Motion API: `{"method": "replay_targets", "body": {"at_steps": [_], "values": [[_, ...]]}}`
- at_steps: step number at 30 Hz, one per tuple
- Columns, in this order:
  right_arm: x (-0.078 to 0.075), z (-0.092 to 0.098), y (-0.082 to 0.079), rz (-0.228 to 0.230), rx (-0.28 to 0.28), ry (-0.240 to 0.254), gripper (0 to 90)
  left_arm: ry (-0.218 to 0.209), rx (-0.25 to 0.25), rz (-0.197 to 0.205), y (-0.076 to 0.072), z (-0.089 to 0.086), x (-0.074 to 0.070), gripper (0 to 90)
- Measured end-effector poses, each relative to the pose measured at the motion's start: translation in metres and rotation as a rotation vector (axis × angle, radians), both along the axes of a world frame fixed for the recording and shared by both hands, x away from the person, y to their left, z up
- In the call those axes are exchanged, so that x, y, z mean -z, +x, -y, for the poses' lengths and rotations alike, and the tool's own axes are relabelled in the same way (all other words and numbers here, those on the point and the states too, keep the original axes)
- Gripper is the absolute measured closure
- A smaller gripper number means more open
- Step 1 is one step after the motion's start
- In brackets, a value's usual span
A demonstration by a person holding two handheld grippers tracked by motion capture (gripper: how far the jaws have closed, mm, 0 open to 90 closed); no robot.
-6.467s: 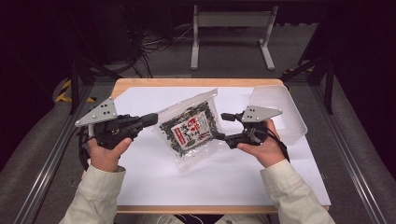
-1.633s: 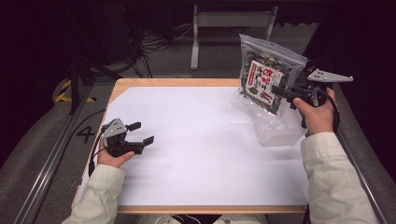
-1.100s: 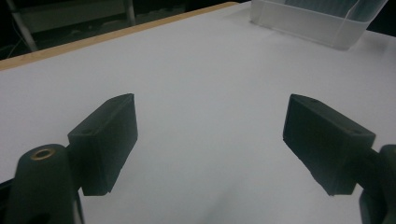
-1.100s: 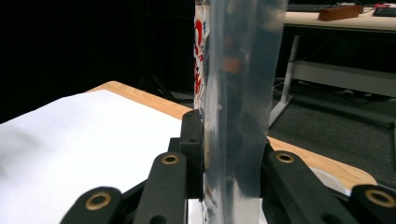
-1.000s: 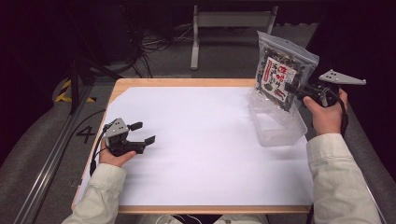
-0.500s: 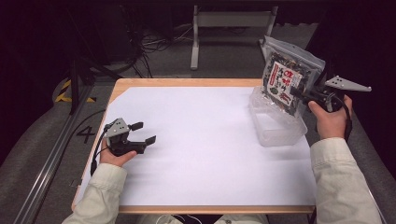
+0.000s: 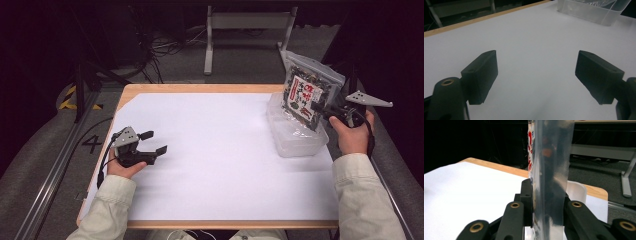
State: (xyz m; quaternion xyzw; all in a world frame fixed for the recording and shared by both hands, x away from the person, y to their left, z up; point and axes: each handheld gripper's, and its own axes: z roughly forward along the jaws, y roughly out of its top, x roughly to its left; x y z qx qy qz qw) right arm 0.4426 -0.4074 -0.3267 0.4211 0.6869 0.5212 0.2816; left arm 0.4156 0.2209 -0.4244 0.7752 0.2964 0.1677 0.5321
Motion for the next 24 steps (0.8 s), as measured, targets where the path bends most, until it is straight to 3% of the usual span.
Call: {"method": "replay_targets", "body": {"at_steps": [5, 13, 17, 24], "values": [[0.008, 0.001, 0.0, 0.009, -0.002, 0.016, 75.4, 0.0, -0.001, 0.001, 0.0, 0.0, 0.0, 19.3], [0.011, -0.006, 0.0, 0.017, -0.012, -0.023, 75.4, -0.005, -0.004, -0.003, -0.001, 0.0, -0.001, 19.3], [0.012, -0.005, 0.0, 0.023, -0.01, -0.016, 75.4, 0.001, -0.004, 0.004, -0.001, -0.001, -0.001, 19.4], [0.012, -0.004, 0.002, 0.102, 0.0, 0.016, 75.6, 0.006, 0.002, 0.0, -0.001, 0.001, 0.0, 19.5]]}}
